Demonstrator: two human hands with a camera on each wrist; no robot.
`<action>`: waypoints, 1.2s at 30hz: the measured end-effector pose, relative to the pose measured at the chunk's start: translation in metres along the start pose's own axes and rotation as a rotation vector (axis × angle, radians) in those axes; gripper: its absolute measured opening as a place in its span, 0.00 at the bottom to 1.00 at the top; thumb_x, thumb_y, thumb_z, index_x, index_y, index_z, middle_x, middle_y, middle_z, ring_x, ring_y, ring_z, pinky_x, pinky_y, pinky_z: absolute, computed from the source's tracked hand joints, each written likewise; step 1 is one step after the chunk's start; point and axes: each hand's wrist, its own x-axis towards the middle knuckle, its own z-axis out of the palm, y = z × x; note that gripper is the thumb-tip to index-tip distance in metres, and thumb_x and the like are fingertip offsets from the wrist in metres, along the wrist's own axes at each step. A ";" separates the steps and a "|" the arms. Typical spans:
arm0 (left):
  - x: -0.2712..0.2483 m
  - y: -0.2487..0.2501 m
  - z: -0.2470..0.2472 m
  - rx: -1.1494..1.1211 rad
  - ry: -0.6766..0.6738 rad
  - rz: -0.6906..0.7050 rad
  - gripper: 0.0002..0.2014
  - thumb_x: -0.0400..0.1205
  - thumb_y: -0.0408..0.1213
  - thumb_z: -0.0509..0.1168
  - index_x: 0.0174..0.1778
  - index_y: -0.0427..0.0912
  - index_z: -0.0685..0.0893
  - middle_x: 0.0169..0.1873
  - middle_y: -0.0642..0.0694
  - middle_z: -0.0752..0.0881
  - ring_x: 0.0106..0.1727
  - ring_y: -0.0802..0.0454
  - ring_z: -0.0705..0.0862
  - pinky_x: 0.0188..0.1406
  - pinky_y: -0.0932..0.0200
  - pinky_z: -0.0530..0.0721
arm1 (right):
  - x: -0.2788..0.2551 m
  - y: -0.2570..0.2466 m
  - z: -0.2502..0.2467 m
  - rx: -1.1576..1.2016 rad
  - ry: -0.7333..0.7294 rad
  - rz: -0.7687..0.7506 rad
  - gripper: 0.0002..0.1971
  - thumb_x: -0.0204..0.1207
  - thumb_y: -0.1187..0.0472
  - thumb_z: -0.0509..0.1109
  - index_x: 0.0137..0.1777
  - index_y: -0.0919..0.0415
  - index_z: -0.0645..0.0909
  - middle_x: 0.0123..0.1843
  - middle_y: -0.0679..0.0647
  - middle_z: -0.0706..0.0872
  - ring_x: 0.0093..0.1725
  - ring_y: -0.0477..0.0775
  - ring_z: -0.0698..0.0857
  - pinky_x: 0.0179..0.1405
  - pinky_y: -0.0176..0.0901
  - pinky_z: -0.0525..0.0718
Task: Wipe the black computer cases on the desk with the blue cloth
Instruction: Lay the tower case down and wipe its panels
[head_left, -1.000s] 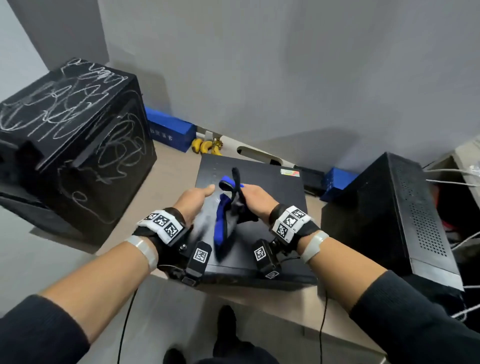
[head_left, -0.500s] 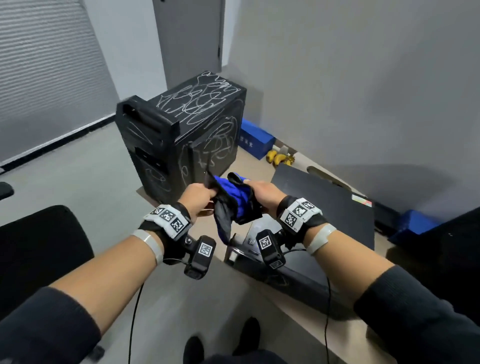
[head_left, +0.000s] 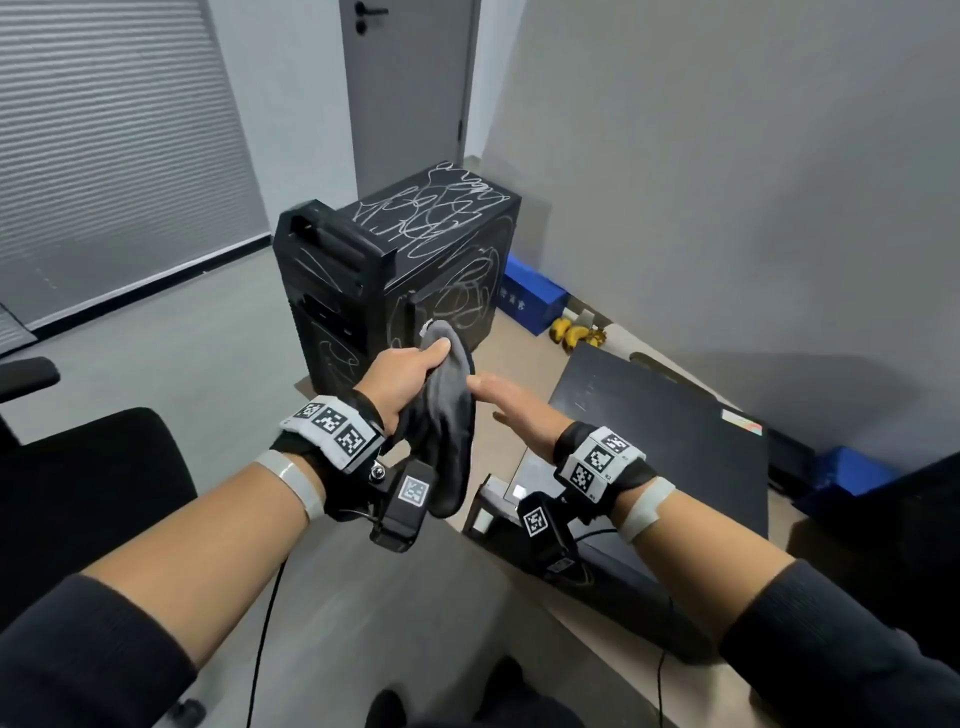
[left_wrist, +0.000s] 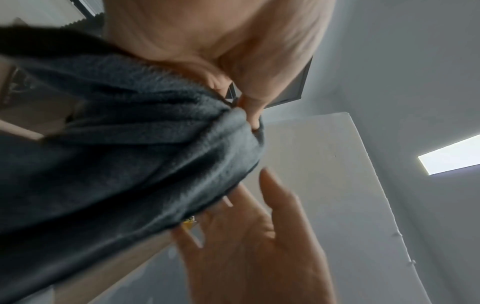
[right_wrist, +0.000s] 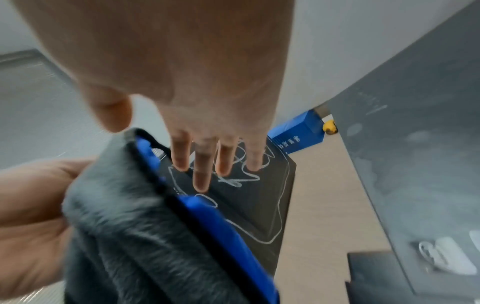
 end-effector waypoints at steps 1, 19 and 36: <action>-0.001 0.000 0.001 0.007 -0.022 -0.012 0.16 0.85 0.47 0.69 0.54 0.35 0.87 0.52 0.35 0.91 0.55 0.40 0.91 0.63 0.45 0.86 | -0.001 0.001 0.006 -0.006 -0.092 0.007 0.14 0.87 0.57 0.61 0.68 0.61 0.77 0.61 0.46 0.84 0.55 0.31 0.83 0.52 0.19 0.77; 0.005 -0.010 -0.035 0.180 -0.345 -0.236 0.21 0.71 0.33 0.74 0.61 0.38 0.87 0.51 0.37 0.89 0.43 0.44 0.89 0.43 0.55 0.88 | -0.009 0.021 -0.040 0.378 0.575 0.260 0.07 0.77 0.66 0.61 0.43 0.65 0.80 0.37 0.60 0.80 0.38 0.59 0.79 0.42 0.50 0.80; 0.036 -0.015 0.009 0.164 -0.055 0.004 0.18 0.86 0.22 0.61 0.69 0.41 0.84 0.57 0.35 0.87 0.49 0.46 0.86 0.39 0.55 0.83 | -0.045 0.063 -0.111 -0.163 0.859 0.354 0.16 0.76 0.58 0.72 0.62 0.62 0.80 0.57 0.59 0.84 0.62 0.62 0.82 0.58 0.49 0.82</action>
